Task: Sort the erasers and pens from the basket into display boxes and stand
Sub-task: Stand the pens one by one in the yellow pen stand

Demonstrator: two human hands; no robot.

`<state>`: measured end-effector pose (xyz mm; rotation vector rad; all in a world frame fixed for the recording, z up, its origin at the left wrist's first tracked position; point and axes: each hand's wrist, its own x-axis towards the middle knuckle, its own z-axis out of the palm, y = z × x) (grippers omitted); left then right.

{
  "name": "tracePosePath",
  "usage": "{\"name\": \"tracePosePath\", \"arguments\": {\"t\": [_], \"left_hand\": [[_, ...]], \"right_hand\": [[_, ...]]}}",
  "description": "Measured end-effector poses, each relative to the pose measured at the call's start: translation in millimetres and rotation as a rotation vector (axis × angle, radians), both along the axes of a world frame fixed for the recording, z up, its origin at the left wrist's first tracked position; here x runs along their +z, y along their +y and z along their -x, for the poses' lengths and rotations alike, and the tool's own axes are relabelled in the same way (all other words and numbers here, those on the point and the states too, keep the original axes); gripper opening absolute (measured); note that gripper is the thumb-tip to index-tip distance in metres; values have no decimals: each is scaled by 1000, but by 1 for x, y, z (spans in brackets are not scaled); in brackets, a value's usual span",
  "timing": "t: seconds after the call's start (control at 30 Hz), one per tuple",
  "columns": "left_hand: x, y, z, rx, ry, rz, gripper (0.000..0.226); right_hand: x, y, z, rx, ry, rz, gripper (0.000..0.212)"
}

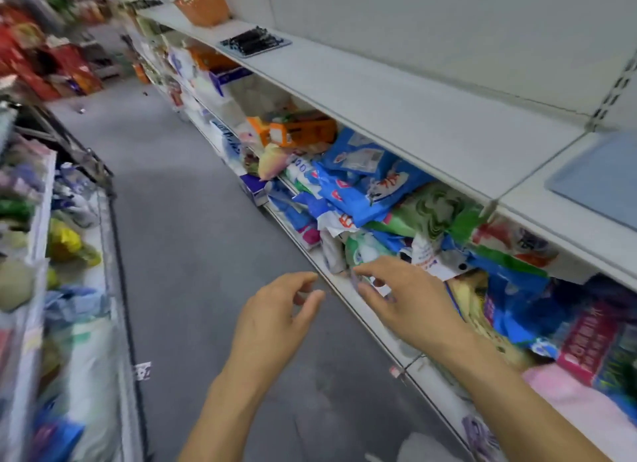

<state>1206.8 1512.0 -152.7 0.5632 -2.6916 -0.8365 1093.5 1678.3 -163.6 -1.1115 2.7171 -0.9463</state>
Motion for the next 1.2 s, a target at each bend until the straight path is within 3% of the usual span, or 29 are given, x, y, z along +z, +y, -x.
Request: {"name": "tracePosePath", "arguments": {"t": [0.27,0.67,0.83,1.0,1.2], "left_hand": [[-8,-142,45,100,28,-46,29],[-6,-388,184,200,99,-80,29],[5,-479,239,251,156,87,37],[11,-582,310,228,242,-146,26],[33,-732,402,84,235,-229,21]], "right_hand": [[-2,-157,64,159,59,-42,27],[9,-405,229,199,-1,80,25],[22,-505,279,233,65,137,31],[22,-610,330,195,-59,247,23],[39,-742,403,47,12,273,20]]}}
